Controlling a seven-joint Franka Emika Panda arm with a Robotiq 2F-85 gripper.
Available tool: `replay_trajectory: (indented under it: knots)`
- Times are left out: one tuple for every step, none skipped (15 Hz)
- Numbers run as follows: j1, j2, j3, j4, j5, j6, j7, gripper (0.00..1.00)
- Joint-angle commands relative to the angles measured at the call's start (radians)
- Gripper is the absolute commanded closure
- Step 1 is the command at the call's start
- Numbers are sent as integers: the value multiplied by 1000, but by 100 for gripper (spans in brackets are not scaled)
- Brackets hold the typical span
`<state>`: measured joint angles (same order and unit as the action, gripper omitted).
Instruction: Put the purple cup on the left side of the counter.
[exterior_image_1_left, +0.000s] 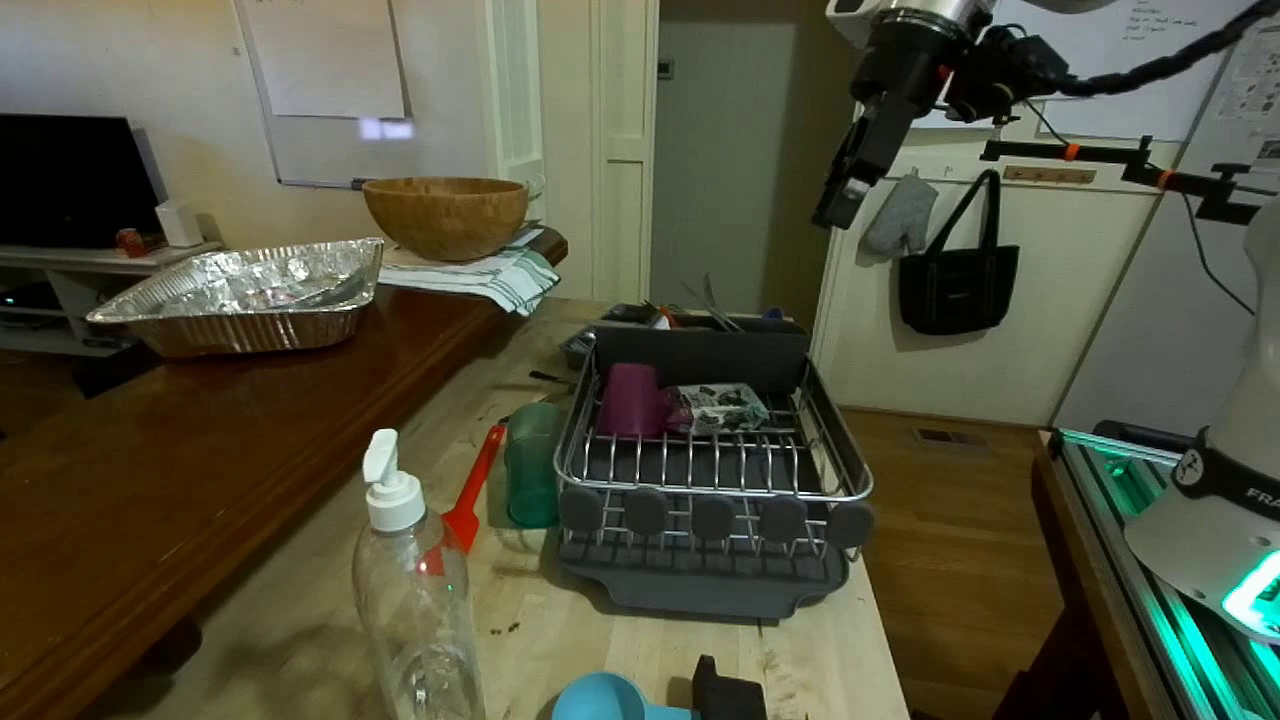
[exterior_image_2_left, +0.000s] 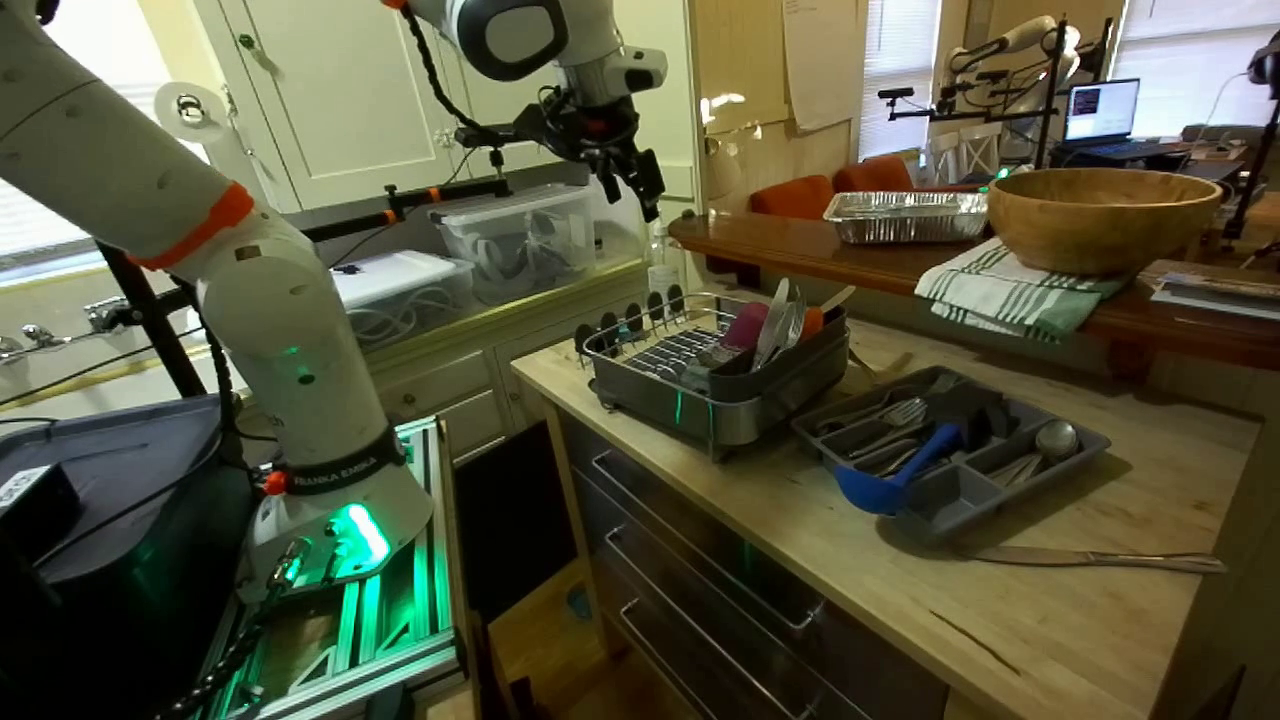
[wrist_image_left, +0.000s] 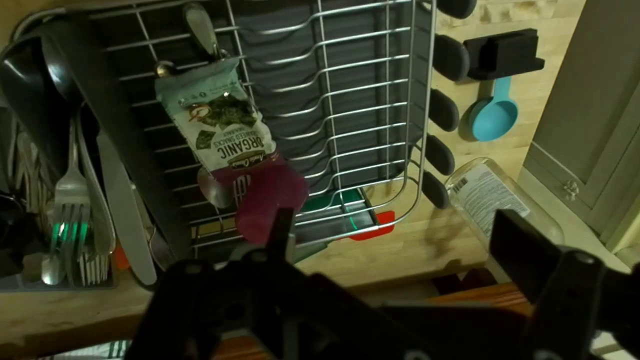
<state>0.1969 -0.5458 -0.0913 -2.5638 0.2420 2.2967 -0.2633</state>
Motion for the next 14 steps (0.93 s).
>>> replay_trajectory:
  knots:
    - [3, 164, -37, 164, 34, -87, -76, 0]
    - [1, 198, -41, 200, 50, -106, -86, 0]
    - [-9, 225, -36, 227, 58, -123, -78, 0]
    - [-27, 143, -8, 145, 38, -68, -62, 0]
    - [-31, 173, -7, 174, 43, -79, -64, 0]
    - [-33, 196, -5, 194, 45, -87, -64, 0]
    - [-35, 211, -4, 207, 46, -90, -65, 0]
    - [-35, 219, -4, 212, 47, -90, -65, 0]
    - [-35, 221, -3, 213, 47, -90, -65, 0]
    - [-35, 221, -3, 213, 48, -90, -65, 0]
    - [-35, 221, -3, 213, 48, -90, -65, 0]
    - [-31, 243, -8, 230, 70, -78, -80, 0]
    - [-29, 274, -12, 260, 86, -83, -98, 0]
    - [-27, 297, -20, 287, 106, -101, -116, 0]
